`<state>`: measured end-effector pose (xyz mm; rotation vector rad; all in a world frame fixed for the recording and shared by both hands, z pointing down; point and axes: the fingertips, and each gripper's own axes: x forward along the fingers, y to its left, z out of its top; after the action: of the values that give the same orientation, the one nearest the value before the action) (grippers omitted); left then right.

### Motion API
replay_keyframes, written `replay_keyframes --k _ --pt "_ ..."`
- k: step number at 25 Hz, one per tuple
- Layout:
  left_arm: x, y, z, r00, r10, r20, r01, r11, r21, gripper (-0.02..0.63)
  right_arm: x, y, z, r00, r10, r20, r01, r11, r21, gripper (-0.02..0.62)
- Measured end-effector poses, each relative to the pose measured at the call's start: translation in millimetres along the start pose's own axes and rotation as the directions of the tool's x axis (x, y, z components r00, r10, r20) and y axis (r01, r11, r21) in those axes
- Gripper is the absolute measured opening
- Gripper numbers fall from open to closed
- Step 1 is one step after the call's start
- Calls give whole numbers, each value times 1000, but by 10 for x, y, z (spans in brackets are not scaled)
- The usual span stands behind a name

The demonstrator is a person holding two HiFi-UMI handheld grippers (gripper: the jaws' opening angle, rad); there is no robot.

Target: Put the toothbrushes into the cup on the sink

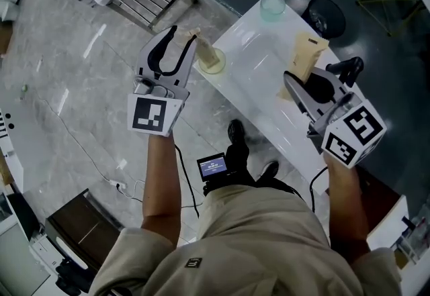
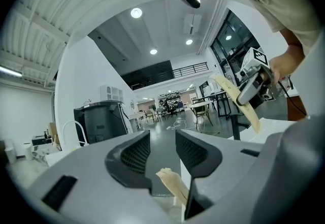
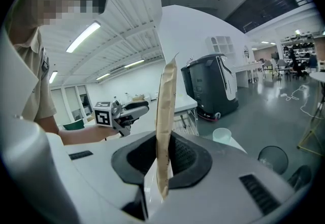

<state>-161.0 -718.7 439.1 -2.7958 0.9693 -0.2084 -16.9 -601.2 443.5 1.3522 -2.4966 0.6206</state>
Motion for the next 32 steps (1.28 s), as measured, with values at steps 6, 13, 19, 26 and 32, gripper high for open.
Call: replay_keyframes --k 6,13,19,26,32 --pt "-191 130 450 997 61 46 -60 998 -25 128 -47 -49 227 999 -10 41 11 1000 -16 44" --pt "-445 28 863 1000 -1 31 3 999 -41 6 -155 -260 496 992 -76 105 76 997 1 44" --pt "-544 -21 926 999 -37 14 38 997 -69 5 -147 -544 685 977 -152 150 153 988 1 44" --pt "-661 -60 680 998 -65 -21 62 993 -101 5 88 -1002 826 946 -249 209 255 967 0 44" --pt "-620 12 450 996 -76 -50 68 988 -141 6 511 -1516 858 918 -316 238 327 945 -8 44"
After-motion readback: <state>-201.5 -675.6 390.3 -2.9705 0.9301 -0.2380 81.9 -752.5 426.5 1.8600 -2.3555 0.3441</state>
